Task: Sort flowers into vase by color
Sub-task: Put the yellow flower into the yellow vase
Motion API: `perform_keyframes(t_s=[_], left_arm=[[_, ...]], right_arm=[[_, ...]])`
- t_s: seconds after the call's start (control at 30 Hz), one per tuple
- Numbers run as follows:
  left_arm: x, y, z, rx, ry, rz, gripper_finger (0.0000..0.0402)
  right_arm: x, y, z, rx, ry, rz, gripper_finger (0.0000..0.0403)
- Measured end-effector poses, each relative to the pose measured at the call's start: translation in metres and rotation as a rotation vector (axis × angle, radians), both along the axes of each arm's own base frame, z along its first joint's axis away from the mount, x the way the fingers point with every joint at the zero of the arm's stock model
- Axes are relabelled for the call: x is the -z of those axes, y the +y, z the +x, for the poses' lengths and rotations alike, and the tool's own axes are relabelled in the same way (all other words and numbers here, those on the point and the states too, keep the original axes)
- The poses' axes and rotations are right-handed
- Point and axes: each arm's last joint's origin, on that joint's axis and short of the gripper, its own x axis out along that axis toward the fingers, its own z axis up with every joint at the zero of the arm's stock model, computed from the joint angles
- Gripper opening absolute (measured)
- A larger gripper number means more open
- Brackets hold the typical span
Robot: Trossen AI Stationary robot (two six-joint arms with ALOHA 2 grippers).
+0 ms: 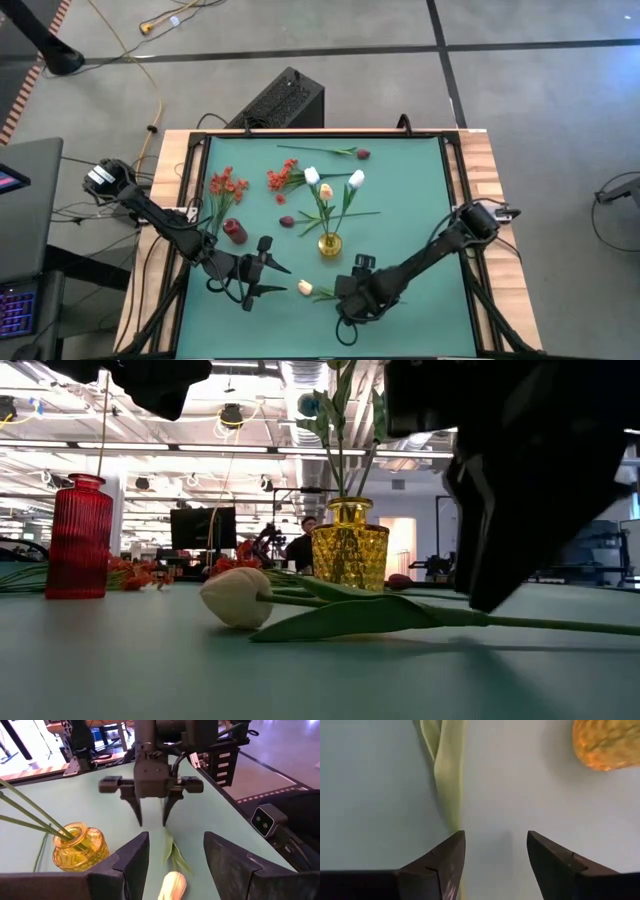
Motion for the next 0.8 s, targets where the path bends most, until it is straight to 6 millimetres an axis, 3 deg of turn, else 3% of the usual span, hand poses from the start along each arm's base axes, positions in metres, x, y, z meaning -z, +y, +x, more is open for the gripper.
perform_keyframes(t_s=[0.4, 0.8], left_arm=[[0.001, 0.000, 0.000, 0.002, 0.003, 0.009, 0.0178], [0.001, 0.000, 0.000, 0.002, 0.003, 0.009, 0.0178]], right_arm=[[0.012, -0.005, -0.002, -0.005, 0.010, 0.043, 0.0240], [-0.019, -0.007, 0.006, 0.021, 0.058, -0.003, 0.0240]])
